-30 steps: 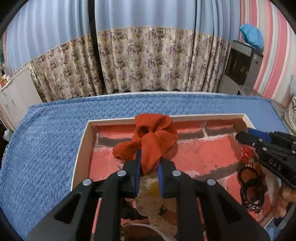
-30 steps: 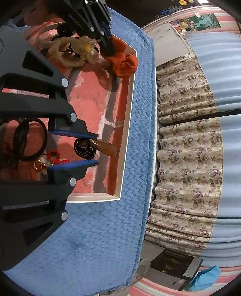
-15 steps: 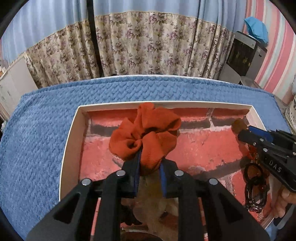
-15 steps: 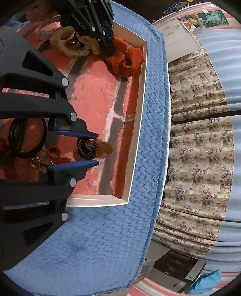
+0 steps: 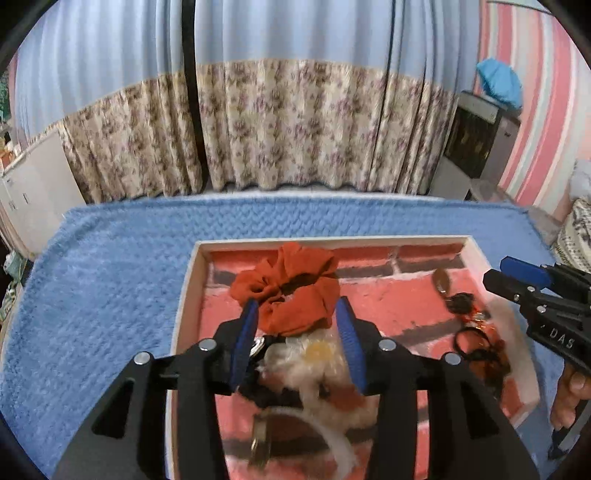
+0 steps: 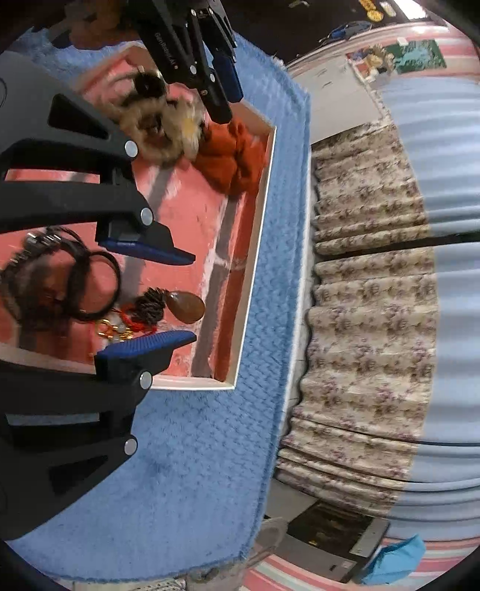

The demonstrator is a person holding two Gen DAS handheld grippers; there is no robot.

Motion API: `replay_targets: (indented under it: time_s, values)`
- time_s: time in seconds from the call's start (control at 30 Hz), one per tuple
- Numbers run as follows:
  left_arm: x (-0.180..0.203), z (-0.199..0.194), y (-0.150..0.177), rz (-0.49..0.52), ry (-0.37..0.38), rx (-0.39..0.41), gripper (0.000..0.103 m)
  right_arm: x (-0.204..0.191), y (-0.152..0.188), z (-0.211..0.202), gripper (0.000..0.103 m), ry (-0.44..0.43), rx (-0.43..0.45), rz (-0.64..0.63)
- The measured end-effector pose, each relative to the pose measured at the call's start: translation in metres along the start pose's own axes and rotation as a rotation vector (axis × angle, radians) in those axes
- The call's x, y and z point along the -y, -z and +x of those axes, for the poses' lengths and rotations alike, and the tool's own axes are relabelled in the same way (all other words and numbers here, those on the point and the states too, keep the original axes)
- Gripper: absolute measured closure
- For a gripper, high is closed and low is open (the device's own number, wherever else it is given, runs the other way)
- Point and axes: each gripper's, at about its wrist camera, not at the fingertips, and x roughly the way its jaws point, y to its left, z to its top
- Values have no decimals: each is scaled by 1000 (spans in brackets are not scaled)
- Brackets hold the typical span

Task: Organize jewelry
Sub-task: 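Open both grippers over the tray to drop the scrunchie and pendant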

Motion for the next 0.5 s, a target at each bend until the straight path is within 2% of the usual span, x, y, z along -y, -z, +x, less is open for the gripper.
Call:
replay_targets:
  time_s: [0.1,0.2,0.27,0.5]
  values:
    - [-3,-34,11,-15,10,53,59,-5,10,-39,55,-6,70,-25]
    - [0,-76,38,15,-5,119,58,-5,29,-72,52,-6,118,-27]
    - [-1,-104,60,11,-22,156,57,-5,51,-99,49,4,158,-29]
    - [0,-179,137,-24,-64,247,51,-4,138,-152,47,-10,197,-17]
